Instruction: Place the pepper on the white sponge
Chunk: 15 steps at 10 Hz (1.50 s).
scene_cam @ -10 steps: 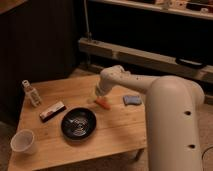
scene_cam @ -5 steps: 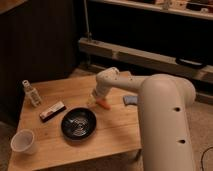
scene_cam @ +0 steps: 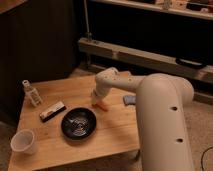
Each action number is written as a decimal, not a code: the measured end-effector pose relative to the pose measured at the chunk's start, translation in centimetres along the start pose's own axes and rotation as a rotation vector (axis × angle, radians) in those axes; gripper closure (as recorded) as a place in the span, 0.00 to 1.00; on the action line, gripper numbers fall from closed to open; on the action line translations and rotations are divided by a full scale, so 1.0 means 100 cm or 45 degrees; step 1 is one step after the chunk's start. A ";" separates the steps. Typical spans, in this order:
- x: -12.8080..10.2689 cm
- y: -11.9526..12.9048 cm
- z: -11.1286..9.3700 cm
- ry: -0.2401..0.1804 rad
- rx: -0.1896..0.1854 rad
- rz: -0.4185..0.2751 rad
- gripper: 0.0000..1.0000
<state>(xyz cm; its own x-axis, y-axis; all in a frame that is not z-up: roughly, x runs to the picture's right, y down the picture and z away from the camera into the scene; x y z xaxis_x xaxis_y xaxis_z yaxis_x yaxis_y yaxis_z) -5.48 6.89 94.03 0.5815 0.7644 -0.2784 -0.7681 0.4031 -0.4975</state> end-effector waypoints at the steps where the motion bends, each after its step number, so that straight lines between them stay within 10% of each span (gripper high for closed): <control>1: 0.000 -0.003 -0.003 -0.002 0.006 0.008 0.54; 9: 0.031 -0.165 -0.109 -0.090 0.150 0.277 0.54; 15: 0.041 -0.178 -0.152 -0.187 0.111 0.343 0.54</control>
<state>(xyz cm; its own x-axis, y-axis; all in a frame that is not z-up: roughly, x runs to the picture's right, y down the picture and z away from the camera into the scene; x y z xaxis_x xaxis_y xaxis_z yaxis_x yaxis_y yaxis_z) 14.64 -4.73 89.27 0.3141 0.9114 -0.2658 -0.9129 0.2130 -0.3483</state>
